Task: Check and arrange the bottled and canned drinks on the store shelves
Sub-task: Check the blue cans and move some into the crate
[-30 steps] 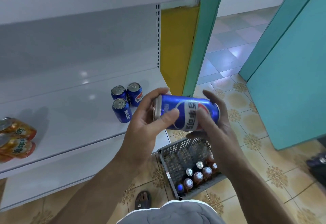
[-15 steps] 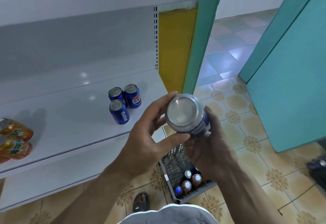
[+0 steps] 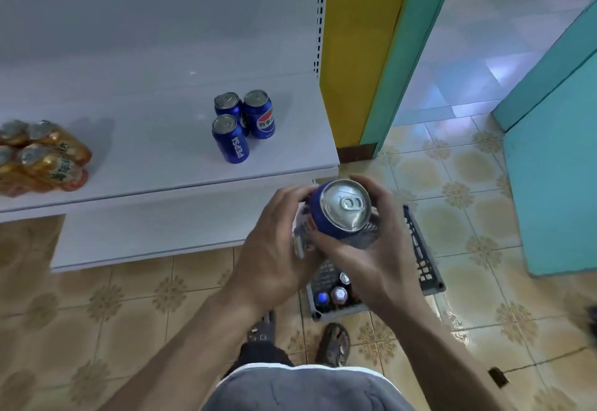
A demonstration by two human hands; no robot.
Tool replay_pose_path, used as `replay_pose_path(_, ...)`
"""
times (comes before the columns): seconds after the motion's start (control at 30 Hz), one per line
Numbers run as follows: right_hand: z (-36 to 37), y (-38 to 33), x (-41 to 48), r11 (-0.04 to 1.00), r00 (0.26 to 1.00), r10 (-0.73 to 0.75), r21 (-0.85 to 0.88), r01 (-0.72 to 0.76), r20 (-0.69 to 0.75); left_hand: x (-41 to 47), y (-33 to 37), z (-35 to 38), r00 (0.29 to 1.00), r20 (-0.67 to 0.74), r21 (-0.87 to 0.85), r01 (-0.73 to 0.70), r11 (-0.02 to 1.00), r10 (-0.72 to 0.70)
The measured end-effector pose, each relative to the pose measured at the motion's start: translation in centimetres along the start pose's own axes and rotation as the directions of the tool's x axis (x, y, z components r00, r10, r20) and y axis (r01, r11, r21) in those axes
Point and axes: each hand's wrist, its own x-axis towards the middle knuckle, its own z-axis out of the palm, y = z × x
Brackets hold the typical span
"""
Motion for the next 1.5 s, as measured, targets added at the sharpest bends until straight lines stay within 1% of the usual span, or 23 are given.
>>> replay_pose_path(0.07,-0.3,0.6,-0.9,0.995,0.998,-0.059,-0.077,0.059,0.004,-1.2,0.2,0.6,0.999,-0.022,-0.041,0.032,0.999,-0.033)
replay_pose_path(0.13,-0.6,0.7,-1.7,0.987,0.994,-0.11,-0.115,0.109,-0.007,-1.9,0.3,1.1,0.999,-0.024,-0.073,0.029,0.997,-0.03)
replay_pose_path(0.23,-0.9,0.7,-2.8,0.978,0.992,-0.121,-0.175,0.116,-0.018,-2.8,0.2,1.8,0.999,-0.009,-0.107,0.031,0.994,-0.032)
replay_pose_path(0.37,-1.3,1.7,-4.5,0.973,1.0,0.002,-0.232,-0.004,-0.011,-4.6,-1.1,3.4,0.996,0.042,-0.115,0.089,0.989,-0.085)
replay_pose_path(0.47,-2.4,3.6,-5.8,0.948,0.992,0.125,-0.295,-0.116,0.011,-6.0,-2.0,5.2,0.972,0.15,-0.07,0.194,0.978,-0.182)
replay_pose_path(0.57,-4.2,6.3,-6.9,0.899,0.97,0.242,-0.381,-0.213,0.028,-6.8,-2.3,7.6,0.932,0.234,0.021,0.278,0.96,-0.276)
replay_pose_path(0.63,-6.0,8.4,-6.9,0.87,0.951,0.305,-0.42,-0.259,0.045,-7.0,-2.4,9.6,0.905,0.242,0.065,0.344,0.937,-0.349)
replay_pose_path(0.73,-9.7,12.2,-5.6,0.836,0.923,0.376,-0.459,-0.3,0.082,-6.4,-2.8,13.4,0.846,0.236,0.176,0.447,0.877,-0.479)
replay_pose_path(0.83,-14.5,17.5,-3.3,0.808,0.895,0.425,-0.502,-0.308,0.134,-5.0,-3.1,18.9,0.767,0.227,0.242,0.553,0.797,-0.601)
replay_pose_path(0.93,-18.8,24.2,-0.3,0.751,0.851,0.498,-0.575,-0.325,0.17,-2.6,-3.8,25.9,0.659,0.236,0.215,0.681,0.7,-0.714)
replay_pose_path(1.07,-21.3,33.8,3.4,0.636,0.796,0.575,-0.716,-0.289,0.189,0.4,-6.9,35.1,0.573,0.297,0.214,0.74,0.638,-0.764)
replay_pose_path(1.13,-21.1,38.2,4.9,0.61,0.782,0.587,-0.749,-0.259,0.208,1.5,-9.2,38.6,0.536,0.31,0.242,0.754,0.611,-0.785)
replay_pose_path(1.23,-19.0,44.9,6.8,0.596,0.778,0.565,-0.788,-0.154,0.276,2.6,-13.9,42.7,0.519,0.311,0.279,0.751,0.598,-0.796)
replay_pose_path(1.37,-14.3,53.6,9.5,0.59,0.778,0.512,-0.807,-0.009,0.365,3.5,-22.0,46.4,0.495,0.245,0.346,0.759,0.552,-0.834)
replay_pose_path(1.43,-11.7,57.7,10.9,0.602,0.765,0.492,-0.797,0.045,0.415,3.9,-25.9,47.9,0.49,0.216,0.353,0.767,0.536,-0.844)
replay_pose_path(1.5,-9.0,61.7,12.0,0.593,0.752,0.476,-0.798,0.108,0.456,4.3,-29.2,49.2,0.504,0.21,0.368,0.753,0.545,-0.838)
